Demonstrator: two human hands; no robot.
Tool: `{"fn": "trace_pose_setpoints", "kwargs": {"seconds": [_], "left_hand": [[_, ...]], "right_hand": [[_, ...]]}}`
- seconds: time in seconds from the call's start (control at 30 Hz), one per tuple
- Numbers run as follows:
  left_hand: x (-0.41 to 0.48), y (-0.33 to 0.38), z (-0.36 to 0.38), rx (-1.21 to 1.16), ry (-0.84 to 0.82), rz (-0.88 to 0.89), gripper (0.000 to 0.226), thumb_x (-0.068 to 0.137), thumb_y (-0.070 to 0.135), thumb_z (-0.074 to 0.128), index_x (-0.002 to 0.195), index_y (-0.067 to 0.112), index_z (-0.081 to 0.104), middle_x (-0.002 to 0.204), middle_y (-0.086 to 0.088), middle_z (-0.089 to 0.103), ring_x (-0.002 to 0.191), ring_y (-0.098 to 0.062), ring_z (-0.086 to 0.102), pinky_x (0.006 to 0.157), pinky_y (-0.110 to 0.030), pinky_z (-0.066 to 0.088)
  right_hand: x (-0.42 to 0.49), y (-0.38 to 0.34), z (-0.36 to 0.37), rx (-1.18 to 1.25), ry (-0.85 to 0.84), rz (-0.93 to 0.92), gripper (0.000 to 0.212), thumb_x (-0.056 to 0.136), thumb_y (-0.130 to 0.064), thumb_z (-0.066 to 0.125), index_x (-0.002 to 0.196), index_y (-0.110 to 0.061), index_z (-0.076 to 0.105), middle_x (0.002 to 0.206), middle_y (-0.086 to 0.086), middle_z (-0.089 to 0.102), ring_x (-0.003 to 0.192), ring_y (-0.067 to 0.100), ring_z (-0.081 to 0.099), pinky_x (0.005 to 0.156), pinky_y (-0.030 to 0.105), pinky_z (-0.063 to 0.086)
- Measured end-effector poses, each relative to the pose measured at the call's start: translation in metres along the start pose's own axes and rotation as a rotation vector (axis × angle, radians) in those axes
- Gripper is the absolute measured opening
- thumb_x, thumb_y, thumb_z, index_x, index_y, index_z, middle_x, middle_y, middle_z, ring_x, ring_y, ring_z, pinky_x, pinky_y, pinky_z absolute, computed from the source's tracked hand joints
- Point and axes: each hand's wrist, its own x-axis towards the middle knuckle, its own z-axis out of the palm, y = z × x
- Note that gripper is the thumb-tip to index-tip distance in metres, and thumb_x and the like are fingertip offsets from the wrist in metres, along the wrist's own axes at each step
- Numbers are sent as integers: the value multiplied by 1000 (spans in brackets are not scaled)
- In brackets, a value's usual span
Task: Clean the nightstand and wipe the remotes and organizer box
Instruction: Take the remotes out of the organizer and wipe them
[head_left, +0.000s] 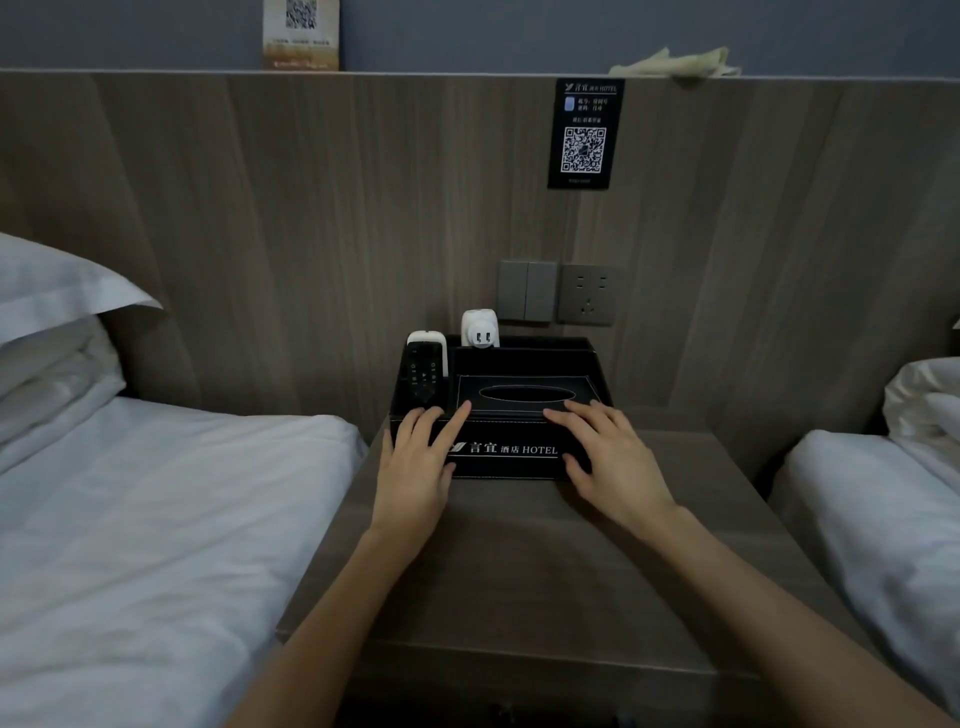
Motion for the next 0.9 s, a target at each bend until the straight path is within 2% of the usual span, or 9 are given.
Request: {"fn": "trace_pose_setpoints", "kwargs": {"seconds": [0.17,0.3,0.4,0.47,0.6,0.67,0.77,0.83,0.9], "left_hand": [[3,6,-14,-90,19,-73,57,91,14,62,143,29,44,126,-3,54,122,-22,44,100,-48,40],[-17,16,-24,-41,133,-55,52,81,13,73,130,27,60,107,1,64,101,-23,57,86,-44,34],[-32,29,-33,57,233,-49,44,73,21,79,116,26,69,95,5,68,86,-19,59,77,-35,21],[-41,43,-38,86,254,-58,30,71,25,79,101,27,74,94,3,69,84,-20,58,75,-34,20],[-48,66,-43,176,150,-103,7,72,29,75,77,25,76,88,-4,68,79,-24,55,72,-36,23],[-46,75,-43,193,90,-152,7,73,29,72,78,24,75,85,-4,66,78,-25,53,71,-36,26],[-45,82,-44,140,60,-211,17,79,28,67,93,23,75,102,-8,66,91,-28,53,78,-38,28],[-48,77,-45,56,22,-185,28,89,28,57,113,22,70,127,-11,58,111,-28,48,88,-38,24],[-52,66,-53,-59,25,-104,33,94,23,52,124,20,64,141,-9,51,126,-24,43,96,-31,19]], "right_hand": [[0,-4,-5,65,-78,36,56,93,-20,58,144,-30,38,153,-4,34,147,21,17,115,42,31],[-4,-5,-10,-40,-124,1,58,96,-18,53,148,-31,31,160,-4,20,150,23,2,119,48,17],[-5,-8,-12,-181,-163,14,66,97,-24,52,151,-40,18,163,-4,6,149,26,-10,117,52,16],[-1,-12,-13,-232,-210,34,69,98,-24,49,151,-44,10,163,-3,-2,148,30,-12,116,55,17],[22,-24,-17,-271,-369,71,68,99,-17,41,150,-47,8,162,-2,-3,146,36,-3,112,56,28],[38,-29,-19,-192,-465,108,68,98,-12,38,149,-48,11,161,-1,5,143,36,4,110,52,30],[53,-31,-21,-24,-582,156,68,98,-8,34,150,-45,11,159,8,17,139,34,16,115,40,13],[54,-32,-22,37,-557,147,64,98,-8,37,151,-38,17,159,12,19,144,28,16,112,30,6],[52,-38,-24,126,-429,151,54,98,-11,43,147,-32,34,157,12,23,144,26,19,109,26,7]]}}
